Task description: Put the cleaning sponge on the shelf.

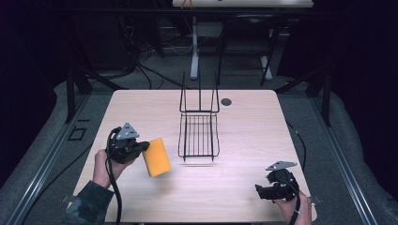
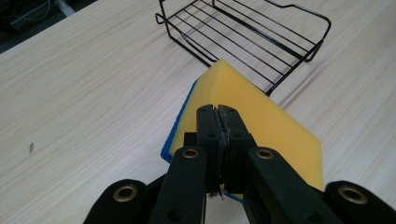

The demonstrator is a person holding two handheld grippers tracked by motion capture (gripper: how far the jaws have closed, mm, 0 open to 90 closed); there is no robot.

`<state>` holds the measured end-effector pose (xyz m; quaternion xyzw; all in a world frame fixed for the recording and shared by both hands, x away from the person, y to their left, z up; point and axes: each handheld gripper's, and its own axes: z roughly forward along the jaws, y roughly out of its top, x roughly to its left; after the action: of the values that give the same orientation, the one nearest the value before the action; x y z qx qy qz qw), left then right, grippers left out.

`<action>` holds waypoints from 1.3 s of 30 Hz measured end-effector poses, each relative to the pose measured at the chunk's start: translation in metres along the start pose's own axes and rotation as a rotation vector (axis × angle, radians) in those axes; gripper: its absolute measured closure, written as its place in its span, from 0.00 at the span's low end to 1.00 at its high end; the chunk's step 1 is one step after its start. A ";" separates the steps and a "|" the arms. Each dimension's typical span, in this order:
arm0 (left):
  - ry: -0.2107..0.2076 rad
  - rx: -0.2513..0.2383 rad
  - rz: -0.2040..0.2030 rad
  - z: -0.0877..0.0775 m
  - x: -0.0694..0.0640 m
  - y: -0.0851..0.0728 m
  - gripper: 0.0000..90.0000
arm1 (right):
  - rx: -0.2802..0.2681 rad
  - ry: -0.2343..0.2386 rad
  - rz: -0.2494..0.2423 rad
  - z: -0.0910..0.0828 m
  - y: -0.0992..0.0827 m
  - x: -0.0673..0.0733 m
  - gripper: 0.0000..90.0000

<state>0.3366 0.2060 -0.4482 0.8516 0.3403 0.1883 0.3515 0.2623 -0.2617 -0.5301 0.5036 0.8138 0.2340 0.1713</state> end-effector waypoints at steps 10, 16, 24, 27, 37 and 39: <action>-0.016 -0.019 0.010 -0.002 -0.006 0.010 0.99 | 0.006 0.004 -0.007 0.001 0.000 0.001 0.23; -0.027 -0.036 0.028 -0.002 -0.011 0.021 0.99 | 0.009 0.005 -0.006 -0.001 -0.001 0.001 0.23; -0.053 -0.072 0.038 0.000 -0.011 0.043 0.99 | 0.004 0.009 0.004 0.000 -0.002 -0.002 0.23; -0.050 -0.073 0.041 0.004 -0.010 0.049 0.99 | 0.007 0.009 0.002 0.000 -0.002 -0.001 0.23; -0.054 -0.102 0.040 0.014 -0.010 0.066 0.99 | 0.000 0.011 -0.005 0.000 -0.002 0.000 0.23; -0.056 -0.107 0.039 0.016 -0.011 0.069 0.99 | 0.000 0.015 -0.002 -0.001 -0.001 0.000 0.23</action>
<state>0.3687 0.1546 -0.4096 0.8429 0.3031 0.1891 0.4024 0.2606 -0.2626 -0.5298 0.5012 0.8155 0.2374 0.1654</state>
